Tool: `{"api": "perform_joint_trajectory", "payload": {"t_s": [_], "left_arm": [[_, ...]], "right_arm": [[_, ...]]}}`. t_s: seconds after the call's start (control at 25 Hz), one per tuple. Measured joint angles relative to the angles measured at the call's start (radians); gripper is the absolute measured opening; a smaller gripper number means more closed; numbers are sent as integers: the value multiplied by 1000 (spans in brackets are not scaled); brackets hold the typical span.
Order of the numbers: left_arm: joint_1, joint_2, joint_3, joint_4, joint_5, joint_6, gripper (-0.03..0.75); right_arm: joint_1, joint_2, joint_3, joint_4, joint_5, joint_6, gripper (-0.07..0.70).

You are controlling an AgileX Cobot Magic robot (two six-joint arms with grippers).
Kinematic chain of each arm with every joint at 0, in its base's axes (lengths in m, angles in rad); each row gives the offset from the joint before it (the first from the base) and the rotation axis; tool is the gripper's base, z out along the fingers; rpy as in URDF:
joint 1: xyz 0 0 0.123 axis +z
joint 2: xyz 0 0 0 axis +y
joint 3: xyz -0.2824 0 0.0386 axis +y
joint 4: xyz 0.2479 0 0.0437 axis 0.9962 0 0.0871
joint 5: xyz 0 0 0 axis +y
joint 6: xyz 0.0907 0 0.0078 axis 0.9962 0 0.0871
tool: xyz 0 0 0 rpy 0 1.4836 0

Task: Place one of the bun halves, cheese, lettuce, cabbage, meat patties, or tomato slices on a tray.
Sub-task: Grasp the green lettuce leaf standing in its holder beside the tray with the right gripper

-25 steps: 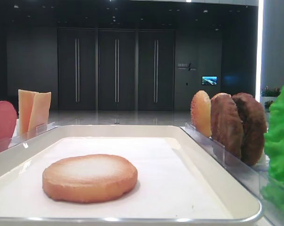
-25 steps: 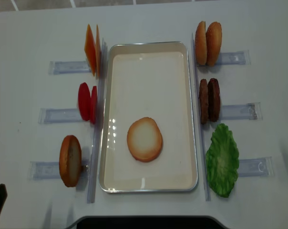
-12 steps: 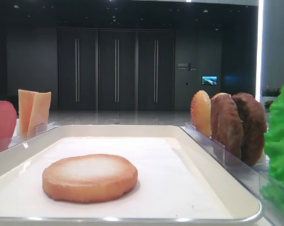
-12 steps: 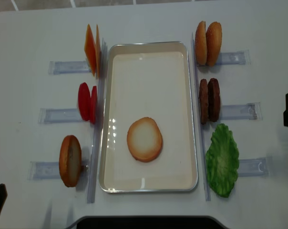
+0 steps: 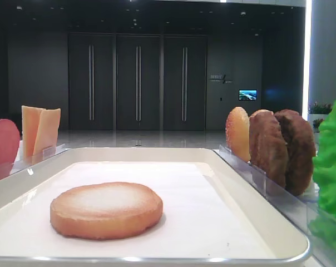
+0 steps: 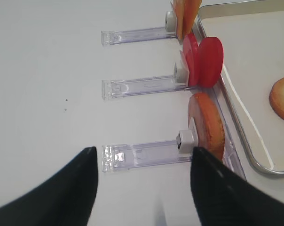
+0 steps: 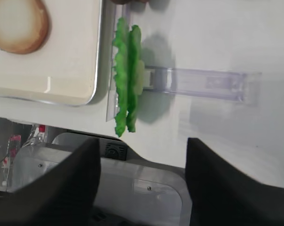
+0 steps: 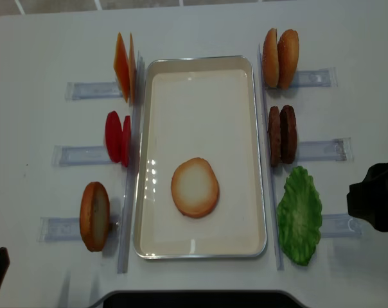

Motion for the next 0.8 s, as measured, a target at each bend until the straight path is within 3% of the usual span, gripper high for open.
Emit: {"api": "perform_joint_trajectory", "payload": {"t_s": [0.2, 0.56, 0.8], "left_arm": [[0, 0, 0, 0, 0, 0, 471], [0, 0, 0, 0, 0, 0, 471], [0, 0, 0, 0, 0, 0, 471]], "right_arm": [[133, 0, 0, -81, 0, 94, 387], [145, 13, 0, -102, 0, 112, 446], [145, 136, 0, -96, -11, 84, 455]]}}
